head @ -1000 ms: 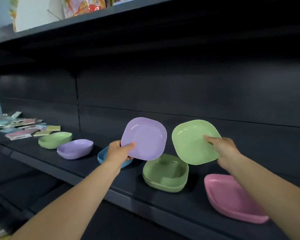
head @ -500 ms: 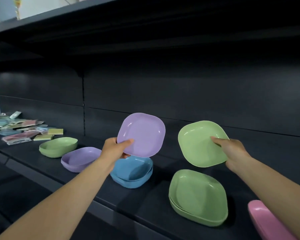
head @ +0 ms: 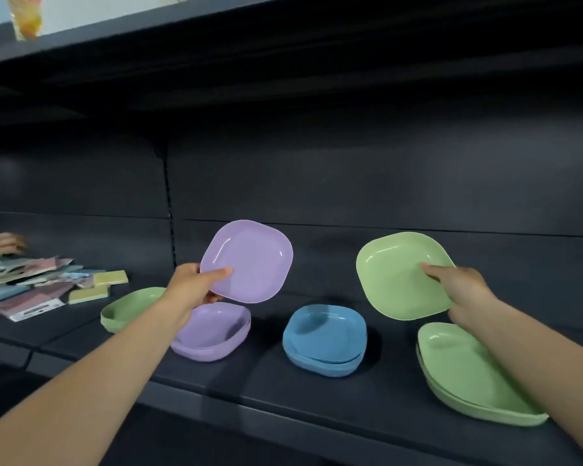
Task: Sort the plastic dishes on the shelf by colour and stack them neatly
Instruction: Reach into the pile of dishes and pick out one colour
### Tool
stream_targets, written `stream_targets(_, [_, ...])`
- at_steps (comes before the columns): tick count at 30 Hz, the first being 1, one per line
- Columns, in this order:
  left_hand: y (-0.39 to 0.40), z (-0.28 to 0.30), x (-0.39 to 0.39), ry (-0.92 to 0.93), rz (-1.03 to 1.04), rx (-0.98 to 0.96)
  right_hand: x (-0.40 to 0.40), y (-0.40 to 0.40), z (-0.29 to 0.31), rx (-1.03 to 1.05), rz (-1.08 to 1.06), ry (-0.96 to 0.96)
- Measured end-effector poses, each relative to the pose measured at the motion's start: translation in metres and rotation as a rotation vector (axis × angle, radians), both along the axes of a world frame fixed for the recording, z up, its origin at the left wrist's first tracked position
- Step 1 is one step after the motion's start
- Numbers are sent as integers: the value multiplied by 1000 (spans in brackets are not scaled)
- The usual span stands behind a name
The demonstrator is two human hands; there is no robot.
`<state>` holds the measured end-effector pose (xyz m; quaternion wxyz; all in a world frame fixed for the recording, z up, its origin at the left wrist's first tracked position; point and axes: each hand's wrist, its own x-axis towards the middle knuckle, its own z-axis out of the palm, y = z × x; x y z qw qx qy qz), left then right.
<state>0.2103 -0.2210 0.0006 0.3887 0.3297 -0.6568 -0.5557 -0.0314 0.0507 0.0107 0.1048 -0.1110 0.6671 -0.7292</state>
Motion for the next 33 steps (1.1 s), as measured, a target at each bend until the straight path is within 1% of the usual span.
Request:
stream_targets(5, [-33, -11, 13, -65, -40, 21, 34, -27, 1, -23, -32, 1])
stream_targets(12, [-77, -39, 23, -257, -56, 94, 61, -51, -11, -6, -77, -19])
stream_targets(19, [-97, -43, 27, -713, -93, 35, 69, -60, -18, 15, -118, -37])
stream_targets(21, [-98, -42, 29, -821, -104, -4, 70, -61, -18, 17, -127, -36])
stream_targets(25, [-100, -44, 31, -947, -108, -116, 75, -68, -19, 10, -122, -34])
stream_targets(30, [-99, -46, 38, -1106, -88, -373, 80, -73, -21, -8, -107, -26])
stream_targets(33, [-89, -42, 42, -1205, -17, -574, 84, -73, -24, -6, -91, -31])
